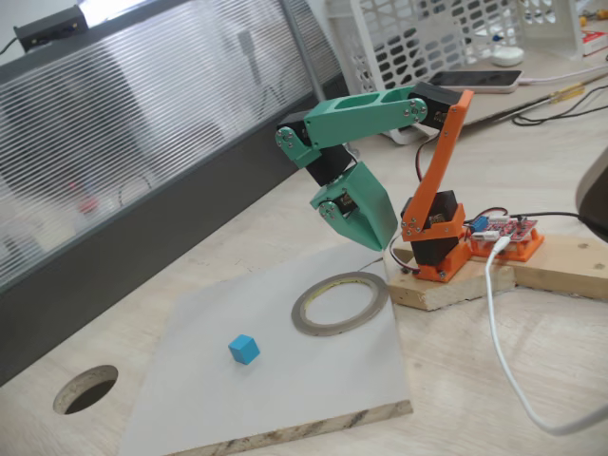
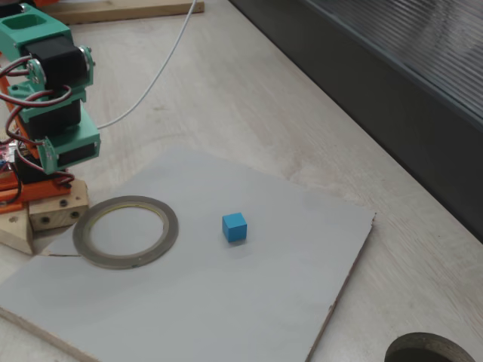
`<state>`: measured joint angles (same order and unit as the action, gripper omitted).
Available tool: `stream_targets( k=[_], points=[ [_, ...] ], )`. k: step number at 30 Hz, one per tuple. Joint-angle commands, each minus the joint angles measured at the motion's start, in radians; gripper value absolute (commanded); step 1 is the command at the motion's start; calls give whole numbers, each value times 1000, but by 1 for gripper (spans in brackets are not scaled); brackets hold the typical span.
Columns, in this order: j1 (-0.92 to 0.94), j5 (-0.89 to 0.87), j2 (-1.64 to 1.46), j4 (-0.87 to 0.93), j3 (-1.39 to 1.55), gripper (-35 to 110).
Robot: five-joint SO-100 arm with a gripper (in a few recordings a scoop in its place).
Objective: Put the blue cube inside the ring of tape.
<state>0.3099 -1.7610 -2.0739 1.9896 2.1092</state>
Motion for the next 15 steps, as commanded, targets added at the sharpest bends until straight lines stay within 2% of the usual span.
stream_targets(
  k=[1,15],
  points=[
    [6,-3,-11,26,14,2],
    [-2,-3,-20,26,-2,2]
  ],
)
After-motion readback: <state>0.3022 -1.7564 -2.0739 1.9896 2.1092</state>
